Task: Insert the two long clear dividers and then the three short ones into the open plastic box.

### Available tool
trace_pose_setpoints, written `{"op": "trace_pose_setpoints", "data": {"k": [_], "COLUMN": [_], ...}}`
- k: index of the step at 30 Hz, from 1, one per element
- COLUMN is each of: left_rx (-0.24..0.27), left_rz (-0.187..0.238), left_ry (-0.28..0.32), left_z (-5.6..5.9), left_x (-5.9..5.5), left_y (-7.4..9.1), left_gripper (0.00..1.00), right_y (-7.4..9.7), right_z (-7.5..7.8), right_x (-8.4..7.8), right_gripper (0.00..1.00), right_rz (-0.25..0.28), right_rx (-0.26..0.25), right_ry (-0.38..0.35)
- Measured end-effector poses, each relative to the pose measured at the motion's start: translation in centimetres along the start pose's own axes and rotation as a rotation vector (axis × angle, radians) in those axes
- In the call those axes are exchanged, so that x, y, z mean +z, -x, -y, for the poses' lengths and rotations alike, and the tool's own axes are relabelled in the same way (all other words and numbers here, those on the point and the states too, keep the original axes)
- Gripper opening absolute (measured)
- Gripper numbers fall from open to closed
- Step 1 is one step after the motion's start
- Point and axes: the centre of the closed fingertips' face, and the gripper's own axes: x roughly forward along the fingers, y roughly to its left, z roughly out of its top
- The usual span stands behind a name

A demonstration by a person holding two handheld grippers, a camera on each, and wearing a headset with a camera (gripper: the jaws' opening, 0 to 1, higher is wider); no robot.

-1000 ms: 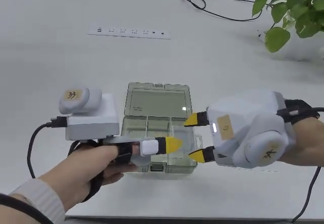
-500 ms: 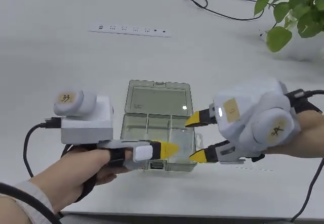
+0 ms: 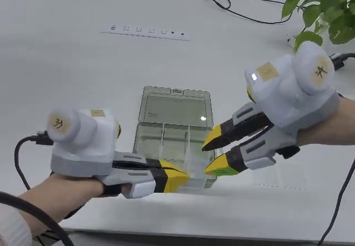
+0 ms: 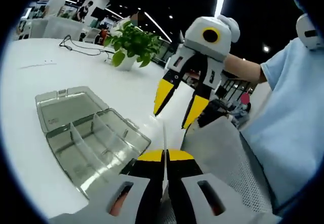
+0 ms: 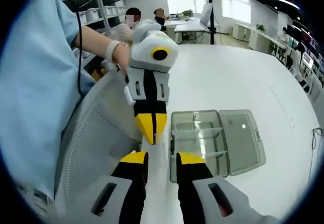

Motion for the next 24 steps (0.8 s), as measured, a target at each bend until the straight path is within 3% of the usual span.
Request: {"op": "trace_pose_setpoints", "data": {"k": [3, 11, 24], "left_rx": [0.001, 0.004, 0.004], "left_rz": [-0.023, 0.02, 0.055], "left_ry": [-0.077, -0.173, -0.229], "left_z": [0.1, 0.4, 0.3], "left_x": [-0.3, 0.3, 1.2], "left_y": [-0.1, -0.3, 0.0], "left_gripper": [0.0, 0.0, 0.0], "right_y": [-0.4, -1.4, -1.4], "right_z": [-0.5, -1.2, -1.0], "right_x": [-0.1, -0.1, -0.5], "right_gripper": [0.19, 0.14, 0.08], "right_rz": [-0.038, -0.088, -0.123], "right_rx": [0.027, 0.082, 0.105], "right_ry": [0.011, 0.005, 0.019]}}
